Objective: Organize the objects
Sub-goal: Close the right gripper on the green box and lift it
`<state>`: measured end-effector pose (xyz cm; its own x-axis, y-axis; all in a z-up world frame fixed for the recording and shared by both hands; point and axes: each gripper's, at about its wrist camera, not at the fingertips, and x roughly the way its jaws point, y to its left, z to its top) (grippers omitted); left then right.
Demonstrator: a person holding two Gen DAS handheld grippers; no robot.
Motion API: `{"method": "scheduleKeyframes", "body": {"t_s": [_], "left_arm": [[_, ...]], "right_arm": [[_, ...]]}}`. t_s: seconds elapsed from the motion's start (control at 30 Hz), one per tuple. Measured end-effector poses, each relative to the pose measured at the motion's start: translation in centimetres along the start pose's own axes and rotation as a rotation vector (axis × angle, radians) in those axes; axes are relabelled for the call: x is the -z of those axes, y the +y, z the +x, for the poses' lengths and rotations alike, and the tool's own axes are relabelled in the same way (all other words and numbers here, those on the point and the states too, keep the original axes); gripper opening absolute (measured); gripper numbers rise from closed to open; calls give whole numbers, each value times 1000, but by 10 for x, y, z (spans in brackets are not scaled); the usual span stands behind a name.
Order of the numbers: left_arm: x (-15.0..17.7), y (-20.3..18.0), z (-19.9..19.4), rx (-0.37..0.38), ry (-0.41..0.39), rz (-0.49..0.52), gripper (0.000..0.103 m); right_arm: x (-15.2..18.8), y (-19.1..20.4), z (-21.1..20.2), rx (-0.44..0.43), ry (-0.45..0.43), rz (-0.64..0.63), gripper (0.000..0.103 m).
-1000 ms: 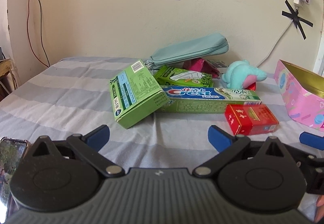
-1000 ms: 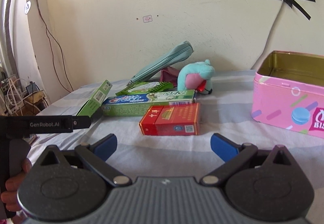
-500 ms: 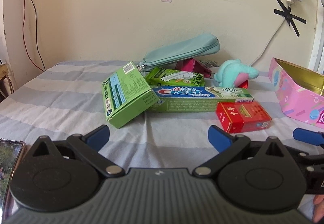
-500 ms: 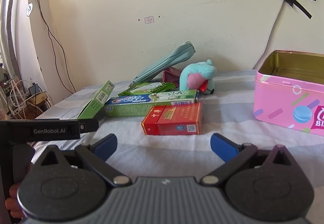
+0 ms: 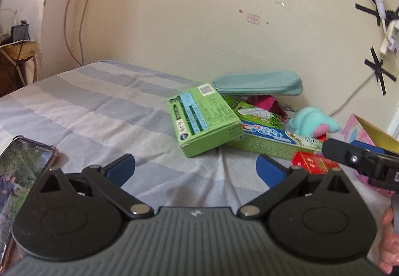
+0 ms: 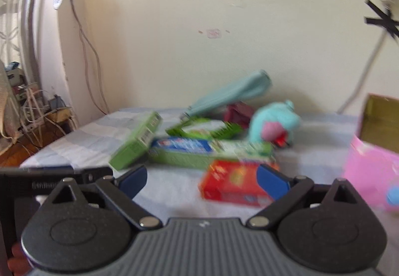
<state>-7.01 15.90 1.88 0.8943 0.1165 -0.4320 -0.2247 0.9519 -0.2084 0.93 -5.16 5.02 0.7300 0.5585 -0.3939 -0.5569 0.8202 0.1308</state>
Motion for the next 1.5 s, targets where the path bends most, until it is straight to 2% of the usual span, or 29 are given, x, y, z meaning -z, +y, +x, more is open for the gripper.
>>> {"method": "scheduleKeyframes", "body": {"t_s": [0.17,0.3,0.4,0.47,0.53,0.57,0.63,0.67,0.7,0.73,0.83,0.87,1.0,1.07,1.1,1.23,1.4,1.5], "left_arm": [[-4,23,-23,-109,-98,-30,103],[-3,42,-47,-122,-139,-78,103],[5,40,-61,-121,-173,-50,103],[11,34,-68,-101,-196,-20,103],[19,24,-71,-88,-212,30,103],[21,21,-71,-112,-220,50,103],[22,21,-68,-82,-197,63,103],[22,23,-67,-69,-187,47,103],[21,25,-66,-66,-182,35,103],[21,26,-66,-67,-181,31,103],[22,26,-64,-76,-172,33,103],[23,25,-62,-71,-161,32,103],[27,19,-55,-41,-108,29,103],[28,16,-55,-34,-106,36,103],[29,14,-56,-35,-110,41,103],[30,15,-55,-34,-108,37,103],[11,22,-42,7,-102,9,103],[-12,28,-23,52,-49,-28,103]], "right_arm": [[-14,40,53,-56,56,-164,98],[-4,87,80,-71,83,-322,103],[3,120,106,28,106,-462,103],[6,130,125,87,124,-509,103],[7,132,141,97,161,-508,103],[8,133,147,96,170,-511,103],[5,131,152,97,172,-496,102],[3,129,153,84,179,-481,95],[2,126,152,81,173,-472,79],[2,124,148,98,154,-479,53],[-5,109,131,68,141,-453,20],[-7,105,128,60,146,-440,17],[-8,86,111,22,158,-389,19],[-11,79,104,-29,170,-335,27],[-15,74,99,-59,164,-298,37],[-40,58,87,-144,111,-168,52],[-69,38,116,-172,151,-21,55],[-79,25,149,-173,213,72,56]]}}
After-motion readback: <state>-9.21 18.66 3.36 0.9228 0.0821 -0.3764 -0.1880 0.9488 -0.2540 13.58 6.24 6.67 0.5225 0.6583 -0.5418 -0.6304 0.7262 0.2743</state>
